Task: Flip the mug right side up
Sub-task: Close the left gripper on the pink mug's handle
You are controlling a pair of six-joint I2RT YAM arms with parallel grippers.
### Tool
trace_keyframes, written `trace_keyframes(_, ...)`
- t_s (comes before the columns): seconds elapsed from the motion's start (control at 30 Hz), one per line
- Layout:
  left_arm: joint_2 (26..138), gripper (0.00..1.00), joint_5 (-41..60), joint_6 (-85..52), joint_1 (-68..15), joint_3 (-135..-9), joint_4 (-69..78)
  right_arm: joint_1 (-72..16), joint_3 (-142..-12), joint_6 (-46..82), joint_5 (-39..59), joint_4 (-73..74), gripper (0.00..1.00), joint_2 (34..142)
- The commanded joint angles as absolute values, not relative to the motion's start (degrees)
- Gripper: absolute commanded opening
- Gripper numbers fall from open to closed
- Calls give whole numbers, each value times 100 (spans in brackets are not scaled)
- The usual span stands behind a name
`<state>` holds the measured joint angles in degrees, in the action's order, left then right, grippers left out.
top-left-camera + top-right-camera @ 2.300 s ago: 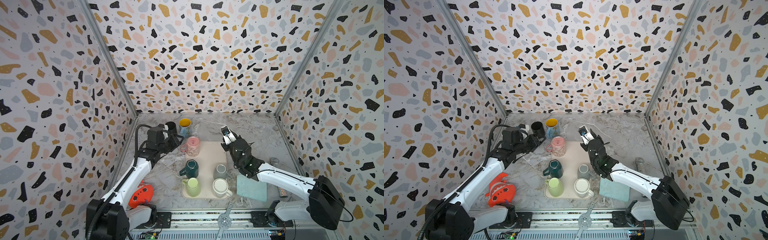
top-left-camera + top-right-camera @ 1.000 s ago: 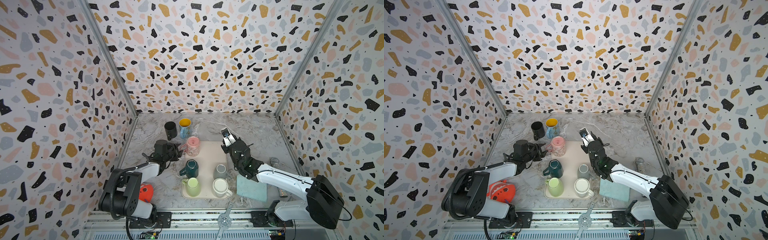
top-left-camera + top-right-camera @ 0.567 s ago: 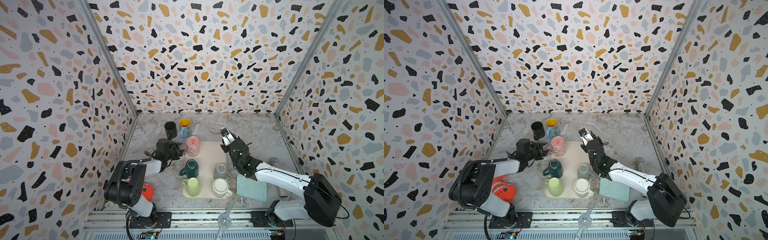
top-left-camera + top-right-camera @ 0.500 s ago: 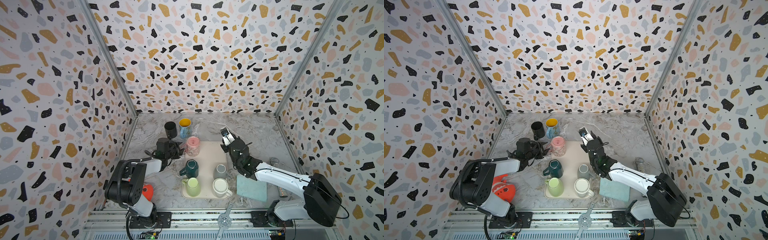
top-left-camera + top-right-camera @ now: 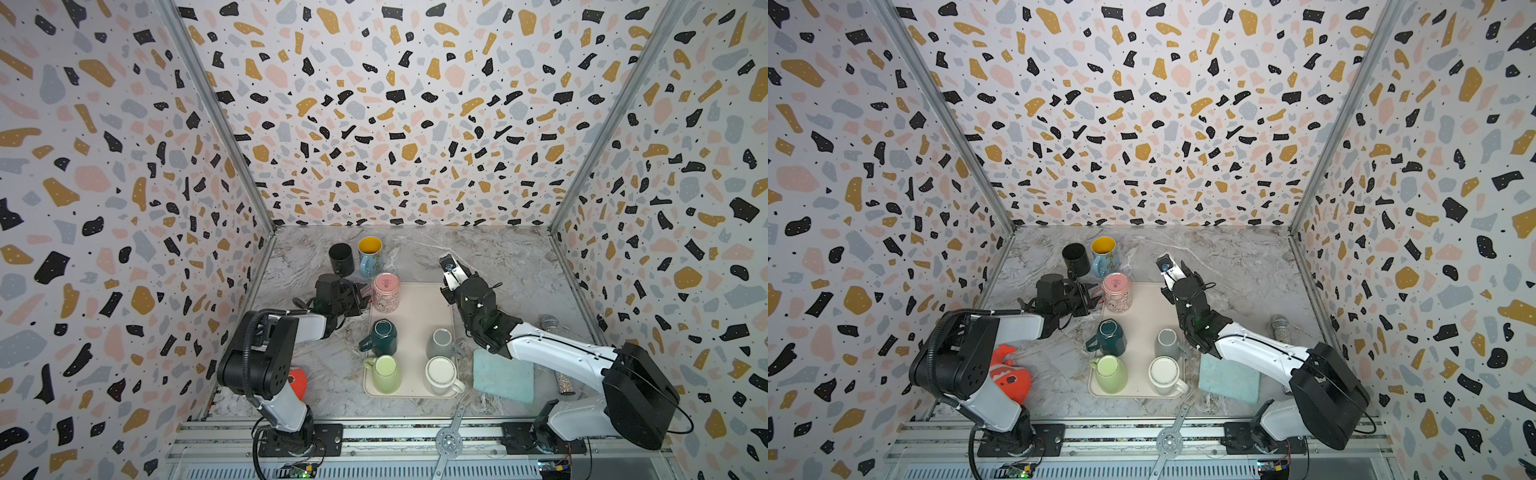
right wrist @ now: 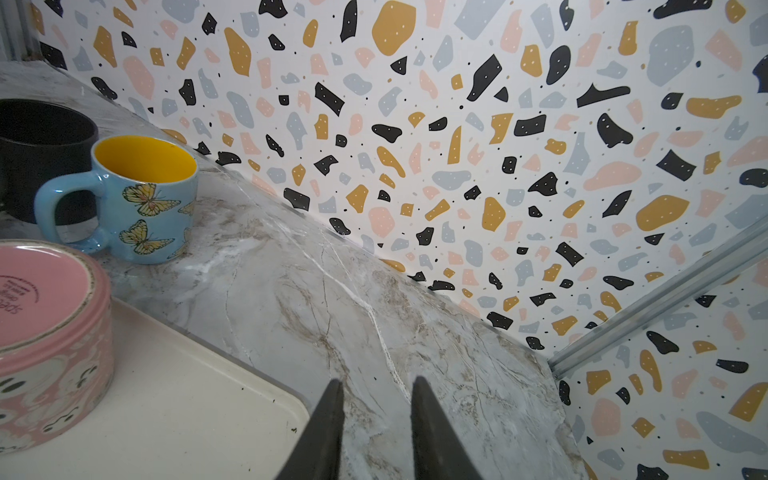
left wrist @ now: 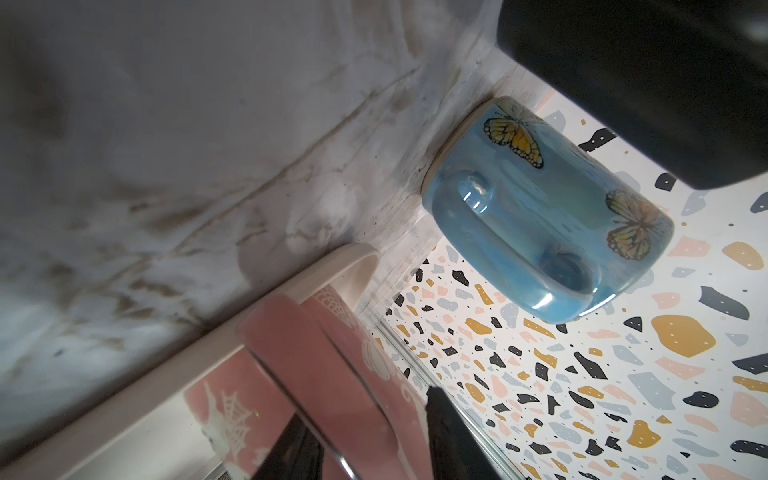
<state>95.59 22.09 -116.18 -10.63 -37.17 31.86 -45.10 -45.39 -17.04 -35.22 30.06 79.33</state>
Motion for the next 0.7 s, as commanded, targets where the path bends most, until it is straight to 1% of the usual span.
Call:
trace_keyframes(0.0, 9643, 40, 2344, -11619, -1076, -3910, 3456, -4482, -4785, -1703, -3599, 3088, 30, 7945)
trace_keyframes(0.17, 9773, 39, 2379, -11663, -1105, -3938, 3557, -4476, -4792, -1697, -3604, 3085, 30, 7978)
trace_keyframes(0.3, 9848, 36, 2411, -11690, -1134, -3938, 3655, -4473, -4792, -1714, -3626, 3074, 30, 7998)
trace_keyframes(0.33, 9869, 34, 2417, -11689, -1142, -3945, 3663, -4474, -4796, -1720, -3630, 3076, 30, 8007)
trace_keyframes(0.43, 9946, 23, 2490, -11672, -1170, -3974, 3697, -4474, -4794, -1719, -3639, 3069, 30, 8011)
trace_keyframes(0.67, 10054, 7, 2567, -11707, -1220, -3973, 3861, -4474, -4781, -1706, -3665, 3050, 30, 8012)
